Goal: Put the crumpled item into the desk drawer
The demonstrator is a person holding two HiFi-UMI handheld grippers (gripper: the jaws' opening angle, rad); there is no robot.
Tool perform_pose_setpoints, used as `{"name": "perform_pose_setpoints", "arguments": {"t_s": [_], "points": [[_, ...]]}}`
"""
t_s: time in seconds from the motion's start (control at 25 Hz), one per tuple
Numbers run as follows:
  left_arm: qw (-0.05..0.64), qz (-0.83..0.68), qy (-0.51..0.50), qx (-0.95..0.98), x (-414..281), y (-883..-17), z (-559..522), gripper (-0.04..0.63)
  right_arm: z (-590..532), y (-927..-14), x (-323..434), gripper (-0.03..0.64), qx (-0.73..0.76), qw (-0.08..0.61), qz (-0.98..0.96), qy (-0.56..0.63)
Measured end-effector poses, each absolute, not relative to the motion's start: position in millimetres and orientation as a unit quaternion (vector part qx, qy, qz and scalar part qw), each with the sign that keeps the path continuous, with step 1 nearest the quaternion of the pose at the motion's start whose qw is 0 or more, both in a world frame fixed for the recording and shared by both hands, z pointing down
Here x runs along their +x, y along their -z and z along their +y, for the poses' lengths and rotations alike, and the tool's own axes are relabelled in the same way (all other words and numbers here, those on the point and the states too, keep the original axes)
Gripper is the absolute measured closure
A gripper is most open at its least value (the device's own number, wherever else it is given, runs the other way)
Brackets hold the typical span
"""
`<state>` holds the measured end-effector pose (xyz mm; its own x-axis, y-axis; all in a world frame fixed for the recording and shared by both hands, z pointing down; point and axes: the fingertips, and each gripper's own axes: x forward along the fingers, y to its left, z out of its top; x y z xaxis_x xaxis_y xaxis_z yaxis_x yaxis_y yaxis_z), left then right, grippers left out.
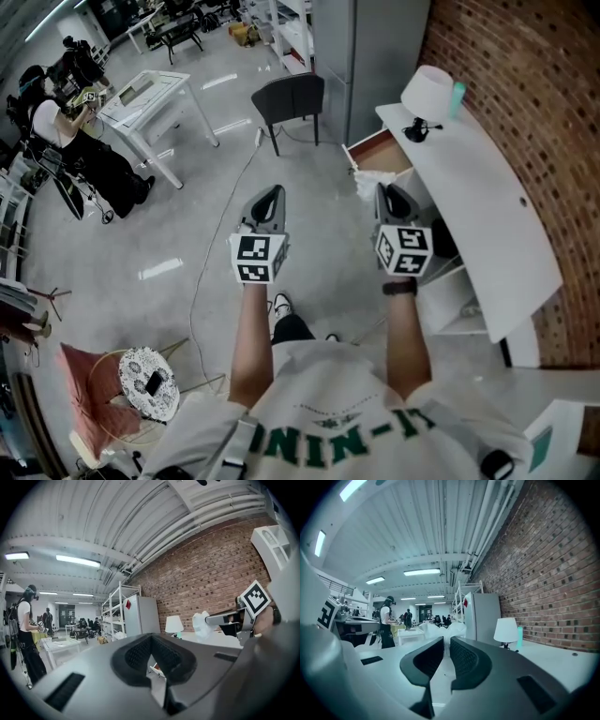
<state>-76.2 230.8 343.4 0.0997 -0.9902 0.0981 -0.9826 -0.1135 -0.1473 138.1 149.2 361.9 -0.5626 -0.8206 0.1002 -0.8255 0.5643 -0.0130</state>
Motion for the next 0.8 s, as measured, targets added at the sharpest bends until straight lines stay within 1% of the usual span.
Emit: {"name": "perform_pose_setpoints", "arguments": {"t_s": [0.2, 0.4, 0.8], "points": [[0.013, 0.655, 0.083, -0.750, -91, -358, 196, 0.603, 128, -383, 116, 0.577, 0.461, 0.045, -0.885, -0.049], [0.012, 0.630, 0.075, -0.773, -101, -366, 134, 0.603, 76, -388, 99, 0.577, 0.482, 0.047, -0.873, -0.056], [0.025, 0.563, 0.051, -0.824, -135, -326, -15, 0.603, -31, -359, 54, 0.577, 0.527, 0.034, -0.847, -0.057]]}}
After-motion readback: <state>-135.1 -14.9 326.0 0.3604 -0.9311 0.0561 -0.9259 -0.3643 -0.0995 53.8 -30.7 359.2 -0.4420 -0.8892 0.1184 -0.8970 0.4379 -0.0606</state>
